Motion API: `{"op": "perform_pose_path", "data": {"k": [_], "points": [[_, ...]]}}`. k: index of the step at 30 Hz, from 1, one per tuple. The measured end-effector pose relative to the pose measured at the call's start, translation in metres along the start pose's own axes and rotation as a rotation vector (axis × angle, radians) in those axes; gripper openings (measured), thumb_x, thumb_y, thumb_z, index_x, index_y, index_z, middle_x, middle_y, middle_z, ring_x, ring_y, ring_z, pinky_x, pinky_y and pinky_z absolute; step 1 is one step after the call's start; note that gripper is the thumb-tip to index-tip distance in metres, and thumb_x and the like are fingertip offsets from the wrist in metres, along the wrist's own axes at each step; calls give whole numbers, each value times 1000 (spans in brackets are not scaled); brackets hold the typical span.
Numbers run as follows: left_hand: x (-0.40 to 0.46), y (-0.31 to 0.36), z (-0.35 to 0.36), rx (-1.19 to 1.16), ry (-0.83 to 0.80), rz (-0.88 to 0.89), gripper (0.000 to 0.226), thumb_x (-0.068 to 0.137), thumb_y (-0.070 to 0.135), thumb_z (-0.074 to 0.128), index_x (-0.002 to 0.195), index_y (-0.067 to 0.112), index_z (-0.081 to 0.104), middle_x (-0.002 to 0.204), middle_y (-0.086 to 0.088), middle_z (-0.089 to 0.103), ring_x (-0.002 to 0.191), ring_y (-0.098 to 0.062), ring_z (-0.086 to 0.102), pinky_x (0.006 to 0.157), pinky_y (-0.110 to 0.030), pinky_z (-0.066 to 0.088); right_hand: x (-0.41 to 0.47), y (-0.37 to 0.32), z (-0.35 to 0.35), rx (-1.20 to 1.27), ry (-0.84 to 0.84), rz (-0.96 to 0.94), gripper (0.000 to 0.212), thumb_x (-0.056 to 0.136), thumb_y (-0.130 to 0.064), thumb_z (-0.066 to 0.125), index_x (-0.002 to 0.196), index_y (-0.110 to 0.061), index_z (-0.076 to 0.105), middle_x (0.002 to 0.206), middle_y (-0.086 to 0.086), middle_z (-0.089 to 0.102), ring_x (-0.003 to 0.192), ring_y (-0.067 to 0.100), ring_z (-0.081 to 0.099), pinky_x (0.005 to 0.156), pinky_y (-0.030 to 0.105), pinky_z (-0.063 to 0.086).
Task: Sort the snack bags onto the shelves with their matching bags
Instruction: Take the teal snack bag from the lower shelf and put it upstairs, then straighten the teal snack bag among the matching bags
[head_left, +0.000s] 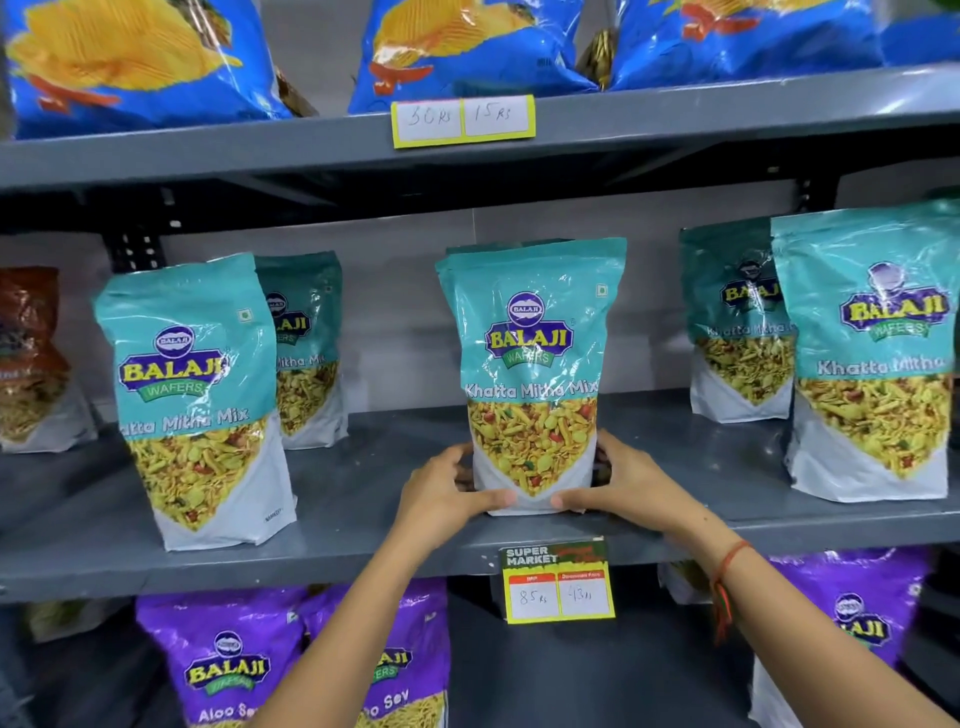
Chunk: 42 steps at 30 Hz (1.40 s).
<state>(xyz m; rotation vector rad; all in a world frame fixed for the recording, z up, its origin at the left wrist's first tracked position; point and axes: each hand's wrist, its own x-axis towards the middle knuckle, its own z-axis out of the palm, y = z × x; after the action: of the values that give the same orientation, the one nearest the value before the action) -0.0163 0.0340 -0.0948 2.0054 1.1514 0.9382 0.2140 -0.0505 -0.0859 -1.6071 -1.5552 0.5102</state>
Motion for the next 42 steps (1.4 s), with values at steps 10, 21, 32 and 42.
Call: {"op": "perform_pose_path", "data": {"k": [10,21,32,42], "points": [[-15,2,-2,-2,146,54,73,54,55,86,119,29,65,110,8,74,97,-5,70,93,-34,56,-7,-2,8,226,175,-47,98,63,-37,88,143,-24,34,140,1,56,121,14,58,102,34,51],[-132,-113,-1,-383,811,-7,23,76,18,80,98,22,74,85,4,77,77,-6,70,73,-22,57,-120,-7,139,142,662,-647,17,80,-20,72,95,-18,64,94,-10,62,89,10,60,84,22,46],[-151,-302,38,-176,74,-601,86,67,9,87,139,7,40,121,-14,63,111,-34,64,83,-30,56,-71,126,310,140,-269,202,98,63,-33,83,144,-6,35,139,4,44,135,23,43,108,29,36],[-144,-304,46,-237,64,-579,96,42,45,90,126,22,51,113,-6,72,102,-23,70,91,-50,56,-60,138,332,227,-293,263,78,63,-26,82,133,-13,51,113,7,72,99,20,66,82,35,54]]}}
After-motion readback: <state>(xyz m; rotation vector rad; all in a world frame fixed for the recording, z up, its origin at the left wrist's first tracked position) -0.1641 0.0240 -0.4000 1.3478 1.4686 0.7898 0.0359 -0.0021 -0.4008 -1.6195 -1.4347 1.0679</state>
